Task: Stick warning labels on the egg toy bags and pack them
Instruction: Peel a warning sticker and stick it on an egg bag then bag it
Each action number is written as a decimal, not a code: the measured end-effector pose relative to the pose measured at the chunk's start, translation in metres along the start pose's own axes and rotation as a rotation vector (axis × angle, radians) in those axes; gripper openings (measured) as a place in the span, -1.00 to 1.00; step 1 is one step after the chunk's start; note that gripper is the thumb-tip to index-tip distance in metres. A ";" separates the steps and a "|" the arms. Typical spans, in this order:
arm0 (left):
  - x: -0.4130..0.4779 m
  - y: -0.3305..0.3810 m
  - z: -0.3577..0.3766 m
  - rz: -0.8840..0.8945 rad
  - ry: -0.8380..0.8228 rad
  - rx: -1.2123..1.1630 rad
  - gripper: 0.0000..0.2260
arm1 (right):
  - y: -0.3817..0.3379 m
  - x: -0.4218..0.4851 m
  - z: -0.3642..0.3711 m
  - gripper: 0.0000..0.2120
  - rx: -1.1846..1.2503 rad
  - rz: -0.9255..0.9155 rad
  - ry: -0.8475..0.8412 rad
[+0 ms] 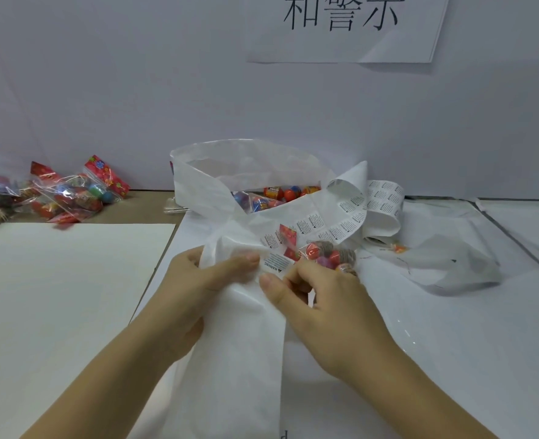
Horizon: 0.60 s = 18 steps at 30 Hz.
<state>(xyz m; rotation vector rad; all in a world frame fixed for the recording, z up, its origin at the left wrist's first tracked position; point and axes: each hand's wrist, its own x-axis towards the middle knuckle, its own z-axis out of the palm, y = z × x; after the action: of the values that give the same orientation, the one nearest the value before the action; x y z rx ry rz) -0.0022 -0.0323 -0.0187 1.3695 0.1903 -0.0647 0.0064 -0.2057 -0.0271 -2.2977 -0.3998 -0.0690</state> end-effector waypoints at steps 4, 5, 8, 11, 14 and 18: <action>-0.002 0.002 0.002 -0.004 -0.093 0.006 -0.72 | -0.001 -0.001 -0.004 -0.48 0.070 0.050 -0.115; -0.002 0.002 0.002 -0.002 -0.102 0.017 -0.73 | -0.002 0.000 -0.005 -0.48 0.076 0.055 -0.124; -0.003 0.003 0.003 0.002 -0.118 0.053 -0.79 | -0.001 0.002 -0.006 -0.48 0.057 0.016 -0.134; -0.005 0.003 0.004 0.018 -0.123 0.107 -0.79 | 0.000 0.003 -0.003 -0.61 0.092 -0.044 -0.180; -0.005 0.003 0.003 0.053 -0.130 0.132 -0.81 | 0.002 0.006 -0.001 -0.66 0.228 -0.029 -0.202; -0.005 0.002 0.004 0.075 -0.117 0.148 -0.80 | 0.005 0.007 -0.003 -0.68 0.172 -0.089 -0.200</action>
<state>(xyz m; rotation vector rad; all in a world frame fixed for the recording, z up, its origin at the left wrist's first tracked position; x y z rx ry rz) -0.0067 -0.0360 -0.0150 1.5140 0.0364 -0.0969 0.0145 -0.2090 -0.0275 -2.1233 -0.5876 0.1467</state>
